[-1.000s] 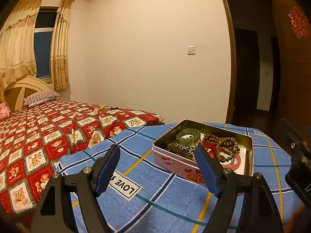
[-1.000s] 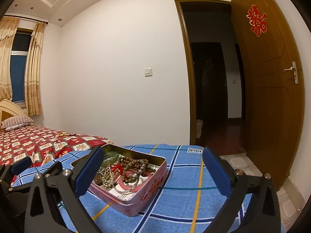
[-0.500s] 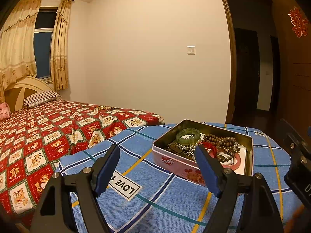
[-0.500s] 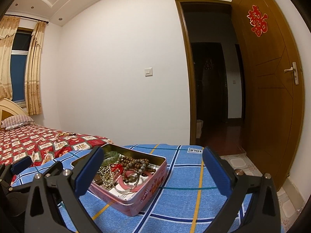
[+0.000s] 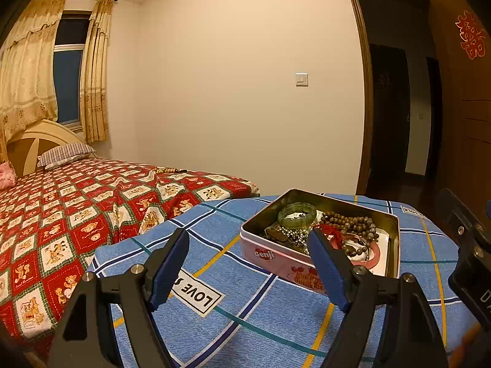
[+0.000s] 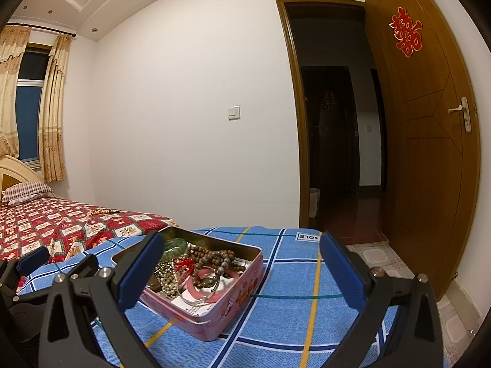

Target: Organize jewelry

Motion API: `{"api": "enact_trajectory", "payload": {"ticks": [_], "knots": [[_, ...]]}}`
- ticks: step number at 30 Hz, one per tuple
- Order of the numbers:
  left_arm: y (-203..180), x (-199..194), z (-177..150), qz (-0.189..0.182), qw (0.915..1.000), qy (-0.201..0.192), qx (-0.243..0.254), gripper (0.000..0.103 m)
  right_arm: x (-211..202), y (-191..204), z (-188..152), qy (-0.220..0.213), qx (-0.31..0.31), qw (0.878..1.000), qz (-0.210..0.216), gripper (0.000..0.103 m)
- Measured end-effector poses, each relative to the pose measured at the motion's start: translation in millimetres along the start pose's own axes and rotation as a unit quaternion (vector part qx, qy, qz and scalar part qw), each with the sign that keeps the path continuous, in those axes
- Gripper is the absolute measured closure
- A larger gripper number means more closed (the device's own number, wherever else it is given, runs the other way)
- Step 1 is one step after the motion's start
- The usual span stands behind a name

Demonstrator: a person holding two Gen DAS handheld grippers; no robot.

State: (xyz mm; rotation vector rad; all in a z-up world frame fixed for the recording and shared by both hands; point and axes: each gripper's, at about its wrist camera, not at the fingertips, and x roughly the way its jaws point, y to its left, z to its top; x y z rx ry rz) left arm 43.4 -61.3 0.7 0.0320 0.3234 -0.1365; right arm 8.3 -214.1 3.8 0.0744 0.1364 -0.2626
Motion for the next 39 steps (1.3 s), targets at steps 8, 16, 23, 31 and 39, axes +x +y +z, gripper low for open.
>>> {"api": "enact_trajectory", "payload": {"ticks": [8, 16, 23, 31, 39], "knots": [[0.3, -0.1, 0.0, 0.000, 1.0000, 0.000, 0.000, 0.023, -0.9, -0.4, 0.3, 0.001, 0.000, 1.000, 0.000, 0.000], [0.5, -0.1, 0.2, -0.001, 1.0000, 0.000, -0.001, 0.023, -1.3, -0.4, 0.3, 0.001, 0.000, 1.000, 0.000, 0.000], [-0.3, 0.3, 0.3, -0.002, 1.0000, 0.000, 0.000, 0.023, -0.1, -0.8, 0.6, 0.002, 0.001, 1.000, -0.001, 0.000], [0.1, 1.7, 0.1, -0.002, 1.0000, 0.005, -0.003, 0.023, -0.2, -0.9, 0.6, 0.002, 0.001, 1.000, 0.000, 0.000], [-5.2, 0.7, -0.6, -0.007, 0.9999, 0.002, 0.010, 0.023, 0.3, -1.2, 0.7, 0.003, 0.001, 1.000, -0.001, 0.000]]}}
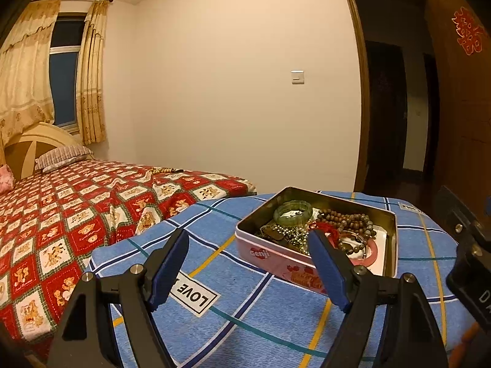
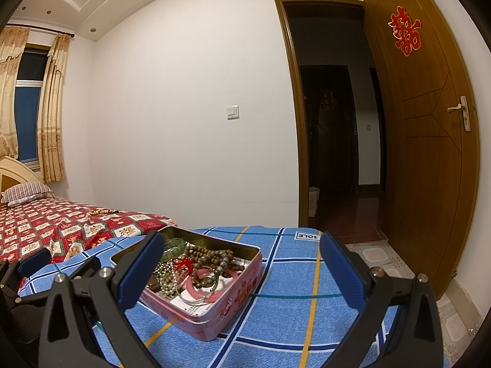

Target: Organize jewelry

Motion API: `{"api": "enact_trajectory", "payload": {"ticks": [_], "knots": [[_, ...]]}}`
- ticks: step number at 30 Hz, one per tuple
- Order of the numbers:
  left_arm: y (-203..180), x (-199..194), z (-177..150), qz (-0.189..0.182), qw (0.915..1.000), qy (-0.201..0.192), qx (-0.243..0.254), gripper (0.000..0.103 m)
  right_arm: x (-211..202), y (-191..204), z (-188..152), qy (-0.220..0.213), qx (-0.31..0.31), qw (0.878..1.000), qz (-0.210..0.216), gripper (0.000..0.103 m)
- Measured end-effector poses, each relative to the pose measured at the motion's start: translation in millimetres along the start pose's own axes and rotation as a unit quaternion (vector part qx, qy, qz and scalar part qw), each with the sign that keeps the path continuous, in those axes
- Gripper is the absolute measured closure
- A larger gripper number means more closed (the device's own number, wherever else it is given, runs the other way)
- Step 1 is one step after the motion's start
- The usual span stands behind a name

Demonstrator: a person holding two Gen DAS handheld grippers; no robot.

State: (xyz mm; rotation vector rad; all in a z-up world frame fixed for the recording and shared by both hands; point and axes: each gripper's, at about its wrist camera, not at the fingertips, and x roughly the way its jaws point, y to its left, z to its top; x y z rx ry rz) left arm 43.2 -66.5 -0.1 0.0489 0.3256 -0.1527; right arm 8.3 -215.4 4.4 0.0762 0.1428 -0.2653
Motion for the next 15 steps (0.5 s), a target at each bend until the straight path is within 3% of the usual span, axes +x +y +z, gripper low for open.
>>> {"api": "enact_trajectory", "payload": {"ticks": [15], "knots": [[0.6, 0.9, 0.7, 0.000, 1.0000, 0.002, 0.001, 0.023, -0.7, -1.1, 0.3, 0.005, 0.006, 1.000, -0.012, 0.000]]}}
